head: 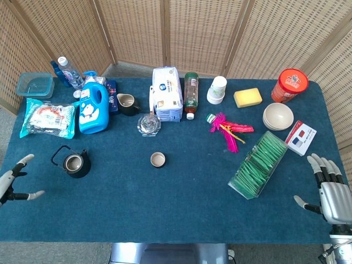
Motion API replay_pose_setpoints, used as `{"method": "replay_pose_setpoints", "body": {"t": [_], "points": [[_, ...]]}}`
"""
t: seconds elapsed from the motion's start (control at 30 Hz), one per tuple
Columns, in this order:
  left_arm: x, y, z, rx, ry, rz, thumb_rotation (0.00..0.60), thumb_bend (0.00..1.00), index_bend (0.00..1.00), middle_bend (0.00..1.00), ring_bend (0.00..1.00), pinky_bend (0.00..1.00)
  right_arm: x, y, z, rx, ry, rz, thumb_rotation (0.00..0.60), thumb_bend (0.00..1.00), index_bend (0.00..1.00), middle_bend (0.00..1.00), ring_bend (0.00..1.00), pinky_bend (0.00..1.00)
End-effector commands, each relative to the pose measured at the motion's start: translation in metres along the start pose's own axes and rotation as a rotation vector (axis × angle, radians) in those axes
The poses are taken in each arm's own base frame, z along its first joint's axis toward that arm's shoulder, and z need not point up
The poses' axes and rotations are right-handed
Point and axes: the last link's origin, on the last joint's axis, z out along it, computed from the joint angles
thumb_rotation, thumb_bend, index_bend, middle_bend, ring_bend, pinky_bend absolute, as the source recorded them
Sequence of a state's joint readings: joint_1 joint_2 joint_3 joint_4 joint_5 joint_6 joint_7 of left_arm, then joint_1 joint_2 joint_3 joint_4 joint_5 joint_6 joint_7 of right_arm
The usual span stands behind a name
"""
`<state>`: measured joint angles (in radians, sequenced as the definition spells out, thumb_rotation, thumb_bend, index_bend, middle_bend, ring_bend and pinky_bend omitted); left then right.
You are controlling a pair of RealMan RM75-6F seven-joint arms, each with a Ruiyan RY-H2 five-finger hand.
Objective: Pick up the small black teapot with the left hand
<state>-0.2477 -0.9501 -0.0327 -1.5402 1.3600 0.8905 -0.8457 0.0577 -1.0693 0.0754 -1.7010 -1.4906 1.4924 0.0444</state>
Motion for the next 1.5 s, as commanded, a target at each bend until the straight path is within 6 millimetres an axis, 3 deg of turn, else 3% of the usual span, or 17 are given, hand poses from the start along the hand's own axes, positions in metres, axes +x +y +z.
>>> {"method": "replay_pose_setpoints", "body": {"t": [0.03, 0.37, 0.67, 0.93, 1.5], "points": [[0.020, -0.001, 0.026, 0.022, -0.014, -0.101, 0.600, 0.04, 0.00, 0.00, 0.00, 0.15, 0.000, 0.000, 0.000, -0.002, -0.001, -0.001, 0.600, 0.00, 0.00, 0.00, 0.00, 0.00], [0.034, 0.011, 0.051, 0.025, -0.031, -0.146, 0.600, 0.04, 0.00, 0.00, 0.00, 0.15, -0.001, 0.001, 0.000, -0.003, -0.006, -0.007, 0.600, 0.00, 0.00, 0.00, 0.00, 0.00], [0.031, 0.053, 0.077, 0.050, -0.138, -0.042, 0.600, 0.04, 0.00, 0.00, 0.00, 0.15, -0.004, 0.001, 0.002, -0.011, -0.011, -0.016, 0.600, 0.00, 0.00, 0.00, 0.00, 0.00], [0.023, 0.083, 0.082, 0.065, -0.207, 0.018, 0.600, 0.04, 0.00, 0.00, 0.00, 0.19, -0.006, 0.001, 0.003, -0.013, -0.016, -0.022, 0.600, 0.00, 0.00, 0.00, 0.00, 0.00], [-0.001, 0.101, 0.094, 0.073, -0.240, 0.007, 0.600, 0.04, 0.00, 0.00, 0.00, 0.21, -0.005, 0.001, 0.003, -0.015, -0.014, -0.018, 0.600, 0.00, 0.00, 0.00, 0.00, 0.00]]}}
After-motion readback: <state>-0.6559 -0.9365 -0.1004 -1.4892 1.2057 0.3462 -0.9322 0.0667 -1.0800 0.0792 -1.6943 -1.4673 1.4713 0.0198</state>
